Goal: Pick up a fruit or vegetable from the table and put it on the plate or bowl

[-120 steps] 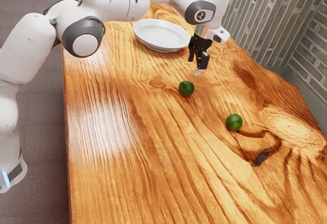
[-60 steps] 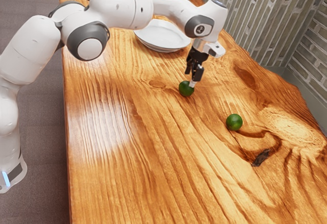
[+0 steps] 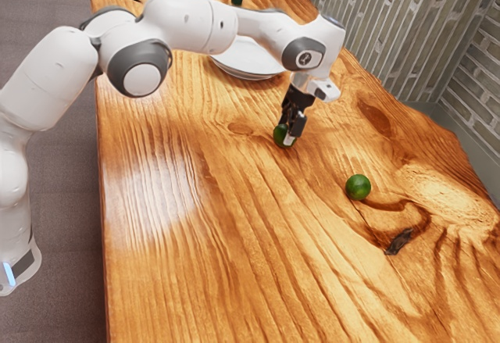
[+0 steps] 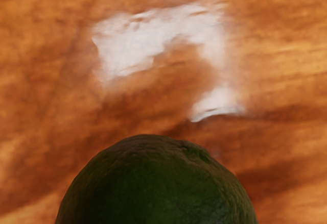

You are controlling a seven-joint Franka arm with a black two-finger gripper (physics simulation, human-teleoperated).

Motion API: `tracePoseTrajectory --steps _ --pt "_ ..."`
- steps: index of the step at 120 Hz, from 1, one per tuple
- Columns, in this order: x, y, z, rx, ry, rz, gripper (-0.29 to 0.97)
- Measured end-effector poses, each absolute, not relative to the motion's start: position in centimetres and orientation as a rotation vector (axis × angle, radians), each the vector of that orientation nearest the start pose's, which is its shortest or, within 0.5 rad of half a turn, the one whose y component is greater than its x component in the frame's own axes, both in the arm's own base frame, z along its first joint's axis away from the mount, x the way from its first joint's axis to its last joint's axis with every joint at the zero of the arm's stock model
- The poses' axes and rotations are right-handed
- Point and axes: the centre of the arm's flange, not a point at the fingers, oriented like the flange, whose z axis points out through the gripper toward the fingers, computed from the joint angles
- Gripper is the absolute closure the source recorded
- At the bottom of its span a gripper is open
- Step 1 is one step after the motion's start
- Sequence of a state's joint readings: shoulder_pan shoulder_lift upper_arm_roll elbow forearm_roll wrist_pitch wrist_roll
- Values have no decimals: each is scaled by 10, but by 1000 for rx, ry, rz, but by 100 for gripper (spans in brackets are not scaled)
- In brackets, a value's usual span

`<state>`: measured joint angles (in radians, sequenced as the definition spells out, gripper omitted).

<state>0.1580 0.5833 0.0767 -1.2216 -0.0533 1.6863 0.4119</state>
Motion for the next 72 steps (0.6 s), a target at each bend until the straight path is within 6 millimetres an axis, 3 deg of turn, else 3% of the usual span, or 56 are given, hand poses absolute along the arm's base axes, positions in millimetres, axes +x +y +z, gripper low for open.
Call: tracePoseTrajectory --steps 38,72 --pt "696 149 416 -3187 298 184 2" --pt "696 156 411 -3200 288 188 34"
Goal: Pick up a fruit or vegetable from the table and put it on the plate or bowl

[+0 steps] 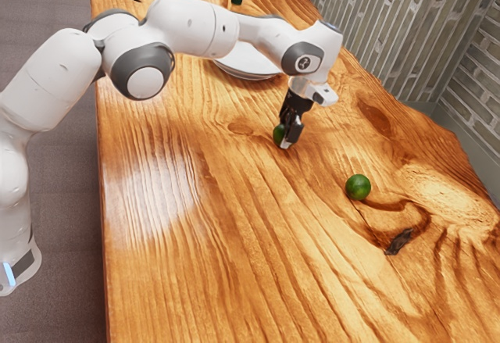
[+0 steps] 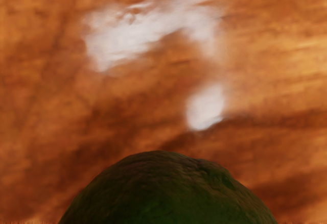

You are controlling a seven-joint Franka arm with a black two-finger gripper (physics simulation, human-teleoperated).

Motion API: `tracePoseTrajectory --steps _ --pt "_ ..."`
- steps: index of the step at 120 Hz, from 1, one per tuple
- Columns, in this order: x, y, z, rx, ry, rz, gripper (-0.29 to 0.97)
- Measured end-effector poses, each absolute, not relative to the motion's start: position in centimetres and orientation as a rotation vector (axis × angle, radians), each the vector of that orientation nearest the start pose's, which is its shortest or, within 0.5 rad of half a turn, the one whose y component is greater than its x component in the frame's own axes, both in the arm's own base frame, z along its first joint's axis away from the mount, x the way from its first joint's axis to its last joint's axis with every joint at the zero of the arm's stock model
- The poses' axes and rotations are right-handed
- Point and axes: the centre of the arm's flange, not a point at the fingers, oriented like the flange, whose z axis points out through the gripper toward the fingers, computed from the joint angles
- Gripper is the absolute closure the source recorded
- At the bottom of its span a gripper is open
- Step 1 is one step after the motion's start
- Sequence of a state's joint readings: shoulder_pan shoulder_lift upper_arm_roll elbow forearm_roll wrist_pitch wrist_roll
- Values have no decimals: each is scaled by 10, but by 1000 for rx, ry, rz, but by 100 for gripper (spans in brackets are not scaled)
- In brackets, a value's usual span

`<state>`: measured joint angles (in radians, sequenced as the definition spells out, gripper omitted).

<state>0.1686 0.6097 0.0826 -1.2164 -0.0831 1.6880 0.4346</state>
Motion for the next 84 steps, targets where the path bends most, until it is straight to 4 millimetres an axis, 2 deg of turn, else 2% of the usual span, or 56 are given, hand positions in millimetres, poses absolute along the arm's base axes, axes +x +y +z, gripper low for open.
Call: tracePoseTrajectory --steps 28,44,60,78,84 --pt "695 164 411 -3212 268 176 38" --pt "695 162 426 -3211 274 140 39" --pt "689 165 463 -3196 269 57 39" --pt "681 167 523 -3160 268 -87 39" --pt "676 175 542 -3144 248 -130 39"
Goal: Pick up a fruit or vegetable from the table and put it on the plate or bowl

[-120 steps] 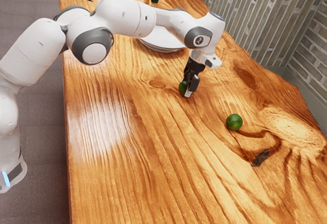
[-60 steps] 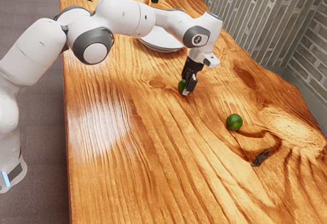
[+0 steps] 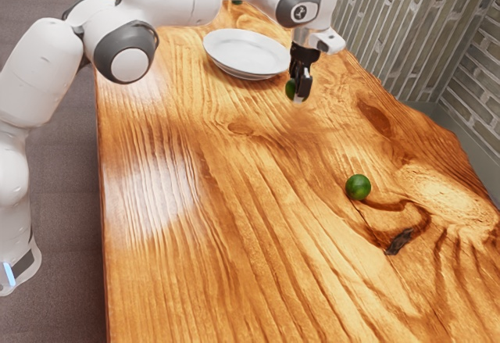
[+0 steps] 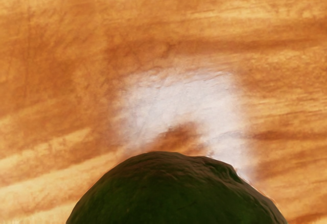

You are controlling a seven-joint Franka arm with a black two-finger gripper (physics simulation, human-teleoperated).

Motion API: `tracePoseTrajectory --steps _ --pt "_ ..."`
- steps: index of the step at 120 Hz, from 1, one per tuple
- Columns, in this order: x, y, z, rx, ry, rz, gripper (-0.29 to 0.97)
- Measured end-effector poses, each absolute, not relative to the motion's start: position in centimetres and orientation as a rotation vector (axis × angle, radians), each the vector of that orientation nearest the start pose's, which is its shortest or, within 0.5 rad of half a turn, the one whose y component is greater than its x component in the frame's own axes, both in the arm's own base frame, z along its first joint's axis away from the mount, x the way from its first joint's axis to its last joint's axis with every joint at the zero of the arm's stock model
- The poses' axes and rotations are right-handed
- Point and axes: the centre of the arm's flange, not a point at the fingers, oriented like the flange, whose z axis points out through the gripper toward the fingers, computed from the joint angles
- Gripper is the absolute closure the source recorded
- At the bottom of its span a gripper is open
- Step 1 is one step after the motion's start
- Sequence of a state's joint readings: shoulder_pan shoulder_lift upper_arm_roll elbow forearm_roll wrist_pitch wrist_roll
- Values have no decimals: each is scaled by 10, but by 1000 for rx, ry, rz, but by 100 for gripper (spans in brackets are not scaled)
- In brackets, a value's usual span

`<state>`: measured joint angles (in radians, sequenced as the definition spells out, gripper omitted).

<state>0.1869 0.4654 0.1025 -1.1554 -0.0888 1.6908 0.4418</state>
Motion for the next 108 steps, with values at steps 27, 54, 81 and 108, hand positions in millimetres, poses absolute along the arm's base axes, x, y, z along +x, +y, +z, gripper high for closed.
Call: tracePoseTrajectory --steps 27,54,81,108 --pt "650 244 595 -3046 62 -233 40" --pt "628 317 618 -2948 -112 -384 39" --pt "604 410 597 -2855 -306 -518 39" --pt "606 466 545 -2764 -393 -601 40"
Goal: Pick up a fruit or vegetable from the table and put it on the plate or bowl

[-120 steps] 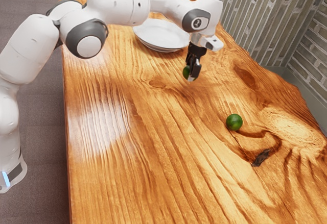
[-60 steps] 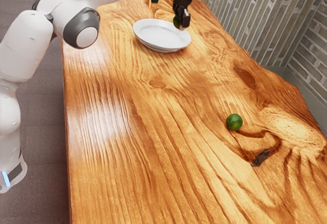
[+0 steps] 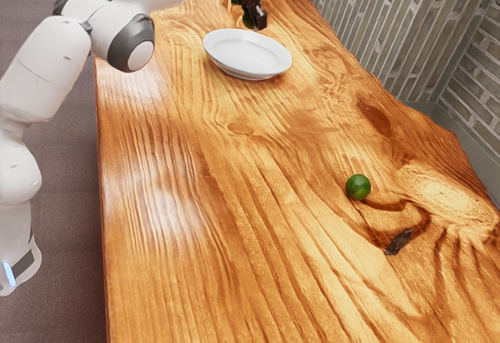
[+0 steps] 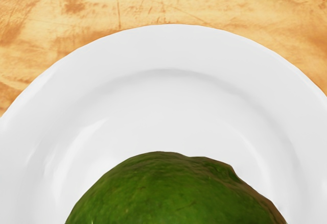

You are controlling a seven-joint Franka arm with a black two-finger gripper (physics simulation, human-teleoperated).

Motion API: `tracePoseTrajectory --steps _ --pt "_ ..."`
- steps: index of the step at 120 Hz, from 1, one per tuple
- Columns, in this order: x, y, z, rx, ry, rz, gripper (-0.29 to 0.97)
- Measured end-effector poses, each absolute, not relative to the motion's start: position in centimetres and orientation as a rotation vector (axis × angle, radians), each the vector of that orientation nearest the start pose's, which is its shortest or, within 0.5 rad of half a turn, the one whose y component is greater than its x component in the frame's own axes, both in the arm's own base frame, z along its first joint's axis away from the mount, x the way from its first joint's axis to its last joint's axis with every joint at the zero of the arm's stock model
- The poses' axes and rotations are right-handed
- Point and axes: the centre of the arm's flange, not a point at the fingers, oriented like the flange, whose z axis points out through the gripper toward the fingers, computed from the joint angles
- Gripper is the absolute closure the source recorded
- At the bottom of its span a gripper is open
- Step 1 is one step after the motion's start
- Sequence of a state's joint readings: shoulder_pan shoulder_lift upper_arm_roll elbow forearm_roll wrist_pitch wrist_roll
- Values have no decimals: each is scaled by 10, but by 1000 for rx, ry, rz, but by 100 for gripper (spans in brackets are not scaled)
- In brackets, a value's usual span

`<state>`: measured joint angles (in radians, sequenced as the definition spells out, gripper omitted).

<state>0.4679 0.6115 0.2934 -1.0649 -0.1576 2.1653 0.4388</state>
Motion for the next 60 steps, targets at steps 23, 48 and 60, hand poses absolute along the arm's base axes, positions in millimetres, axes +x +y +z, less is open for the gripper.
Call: tracePoseTrajectory --steps 23,48,60 --pt "613 473 543 -2690 -396 -699 37" --pt "609 481 549 -2661 -422 -777 8" --pt "608 484 549 -2654 -428 -791 4"
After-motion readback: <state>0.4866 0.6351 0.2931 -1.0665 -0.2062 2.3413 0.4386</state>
